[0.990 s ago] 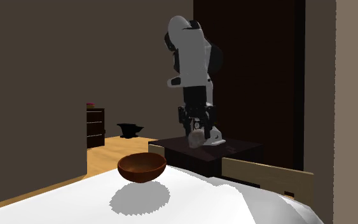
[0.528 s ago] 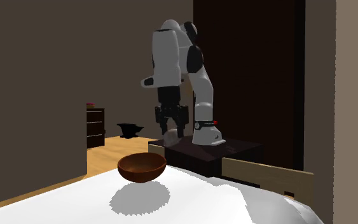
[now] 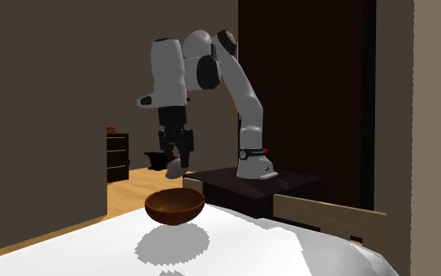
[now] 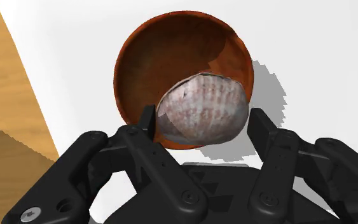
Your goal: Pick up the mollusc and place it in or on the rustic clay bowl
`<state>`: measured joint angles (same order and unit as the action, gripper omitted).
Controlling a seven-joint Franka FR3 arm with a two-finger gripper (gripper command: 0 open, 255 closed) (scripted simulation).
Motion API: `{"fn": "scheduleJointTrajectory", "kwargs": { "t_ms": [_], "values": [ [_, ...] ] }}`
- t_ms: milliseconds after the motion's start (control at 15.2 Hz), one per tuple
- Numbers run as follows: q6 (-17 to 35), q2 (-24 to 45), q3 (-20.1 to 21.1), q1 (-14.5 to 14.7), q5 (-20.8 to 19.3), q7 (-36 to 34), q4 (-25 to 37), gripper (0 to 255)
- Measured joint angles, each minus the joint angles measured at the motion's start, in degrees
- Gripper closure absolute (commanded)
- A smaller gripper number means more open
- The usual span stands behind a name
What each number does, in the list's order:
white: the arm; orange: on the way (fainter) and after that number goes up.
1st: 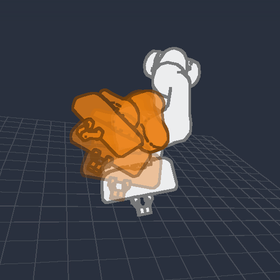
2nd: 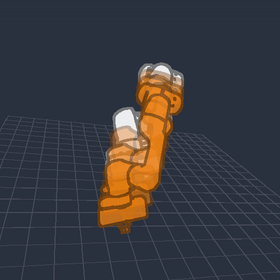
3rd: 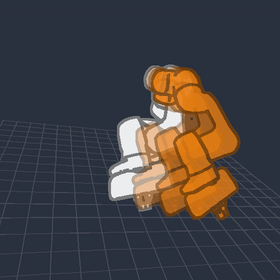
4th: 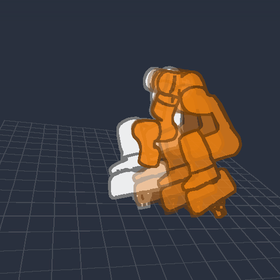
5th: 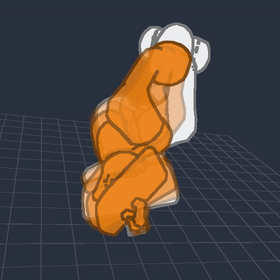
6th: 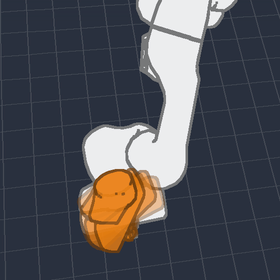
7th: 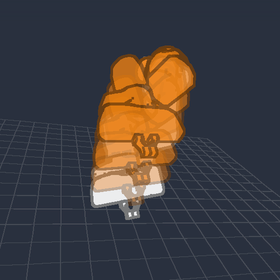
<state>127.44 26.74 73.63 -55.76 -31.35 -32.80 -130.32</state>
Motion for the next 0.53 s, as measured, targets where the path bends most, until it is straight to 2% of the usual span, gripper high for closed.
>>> {"fn": "scheduleJointTrajectory", "kwargs": {
  "t_ms": [396,462,528],
  "values": [
    [2.3,3.0,-6.1,4.3,-4.0,-1.2,0.5,255],
    [2.3,3.0,-6.2,4.3,-4.0,-1.2,0.5,0],
    [2.3,3.0,-6.2,4.3,-4.0,-1.2,0.5,0]
  ]
}}
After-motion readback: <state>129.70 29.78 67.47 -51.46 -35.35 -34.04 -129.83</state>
